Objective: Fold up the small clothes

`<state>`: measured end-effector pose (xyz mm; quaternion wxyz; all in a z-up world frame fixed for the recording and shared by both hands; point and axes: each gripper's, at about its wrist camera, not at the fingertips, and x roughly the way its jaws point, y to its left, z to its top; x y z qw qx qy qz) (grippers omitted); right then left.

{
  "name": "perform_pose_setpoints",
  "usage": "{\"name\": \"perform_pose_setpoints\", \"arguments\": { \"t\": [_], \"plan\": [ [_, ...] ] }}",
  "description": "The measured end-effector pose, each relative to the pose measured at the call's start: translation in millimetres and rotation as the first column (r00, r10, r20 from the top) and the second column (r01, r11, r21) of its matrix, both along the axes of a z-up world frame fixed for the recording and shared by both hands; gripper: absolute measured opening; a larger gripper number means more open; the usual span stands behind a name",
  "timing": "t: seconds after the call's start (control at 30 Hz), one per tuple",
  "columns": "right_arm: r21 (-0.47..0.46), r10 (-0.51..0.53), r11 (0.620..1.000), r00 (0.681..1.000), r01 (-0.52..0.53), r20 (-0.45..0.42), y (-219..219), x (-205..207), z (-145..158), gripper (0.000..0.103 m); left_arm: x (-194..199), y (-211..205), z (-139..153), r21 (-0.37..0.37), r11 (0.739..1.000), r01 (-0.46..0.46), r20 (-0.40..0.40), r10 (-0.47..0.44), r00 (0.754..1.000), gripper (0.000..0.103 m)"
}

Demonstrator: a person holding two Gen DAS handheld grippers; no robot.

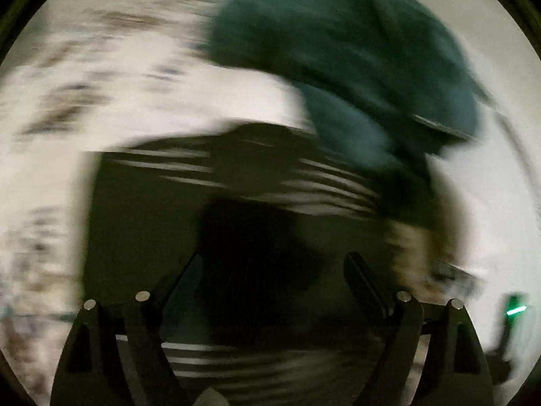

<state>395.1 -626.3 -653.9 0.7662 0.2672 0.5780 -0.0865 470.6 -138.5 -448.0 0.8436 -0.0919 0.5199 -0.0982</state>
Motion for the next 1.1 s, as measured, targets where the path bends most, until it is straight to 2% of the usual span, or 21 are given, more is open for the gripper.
{"name": "perform_pose_setpoints", "arguments": {
  "t": [0.07,0.1,0.17,0.23,0.3,0.33,0.37,0.43,0.47,0.57,0.63,0.7,0.73,0.77,0.8,0.83,0.97,1.1],
  "plan": [
    [0.033,0.005,0.999,1.0,-0.005,0.026,6.8,22.6,6.1,0.097,9.4,62.4,-15.0,0.115,0.986,-0.117,-0.008,0.119,0.993,0.085],
    [0.052,0.01,0.999,1.0,-0.011,0.027,18.5,34.1,7.6,0.097,14.2,81.8,-25.4,0.136,0.979,-0.151,-0.028,0.156,0.987,0.085],
    [0.069,0.013,0.998,1.0,-0.013,0.0,35.8,60.5,-5.5,0.097,27.5,120.1,-54.4,0.147,0.967,-0.206,-0.097,0.222,0.97,0.085],
    [0.077,0.025,0.997,0.999,-0.021,-0.048,41.7,83.6,-27.2,0.095,36.8,136.5,-76.5,0.136,0.965,-0.224,-0.146,0.243,0.959,0.085],
    [0.117,0.052,0.992,0.994,-0.041,-0.093,50.1,104.2,-47.9,0.065,42.3,137.6,-94.8,0.117,0.968,-0.221,-0.181,0.24,0.954,0.085],
    [0.097,0.066,0.994,0.993,-0.056,-0.103,54.9,111.4,-51.6,0.018,43.1,134.7,-100.7,0.124,0.968,-0.22,-0.187,0.241,0.952,0.085],
    [0.072,0.069,0.995,0.994,-0.063,-0.087,57.8,113.6,-49.5,0.009,43.2,131.3,-103.7,0.138,0.967,-0.215,-0.181,0.238,0.954,0.085],
    [-0.037,0.081,0.996,0.997,-0.081,-0.009,63.8,117.3,-32.3,0.007,44.5,130.7,-111.9,0.163,0.965,-0.207,-0.184,0.236,0.954,0.085],
    [-0.09,0.081,0.993,0.997,-0.08,0.001,64.4,118.8,-26.3,0.007,45.7,135.2,-116.2,0.154,0.965,-0.214,-0.193,0.242,0.951,0.085],
    [-0.108,0.065,0.992,0.996,-0.072,-0.063,59.9,126.7,-39.9,0.006,42.8,143.7,-122.2,0.093,0.97,-0.224,-0.221,0.24,0.945,0.085],
    [-0.128,0.092,0.986,0.991,-0.105,-0.097,64.4,132.9,-47.7,0.006,37.9,140.6,-113.1,0.13,0.973,-0.193,-0.206,0.216,0.954,0.085],
    [-0.059,0.093,0.993,0.988,-0.101,-0.12,64.2,135.5,-49.8,0.016,29.2,134.4,-96.9,0.185,0.971,-0.15,-0.175,0.183,0.967,0.085],
    [-0.027,0.089,0.995,0.99,-0.093,-0.113,62.8,132.3,-45.2,0.035,22.0,128.5,-84.4,0.21,0.97,-0.126,-0.147,0.159,0.976,0.085],
    [0.004,0.083,0.997,0.992,-0.083,-0.096,60.7,123.4,-34.1,0.061,13.0,121.8,-71.1,0.228,0.968,-0.108,-0.118,0.138,0.983,0.087],
    [0.031,0.08,0.997,0.993,-0.077,-0.084,58.9,115.3,-24.7,0.07,2.5,114.3,-57.5,0.232,0.969,-0.088,-0.091,0.111,0.99,0.095],
    [0.053,0.082,0.996,0.994,-0.078,-0.079,57.5,107.8,-16.8,0.074,-8.5,107.0,-45.9,0.23,0.971,-0.067,-0.071,0.085,0.994,0.099],
    [0.075,0.134,0.989,0.982,-0.125,-0.131,48.9,63.0,21.1,0.074,-63.5,55.0,-6.3,0.182,0.983,0.026,-0.048,-0.017,0.999,0.102],
    [0.058,0.219,0.975,0.963,-0.213,-0.157,22.9,11.4,57.1,0.074,-133.0,-18.8,6.0,0.123,0.982,0.142,-0.082,-0.133,0.988,0.102]
  ]
}}
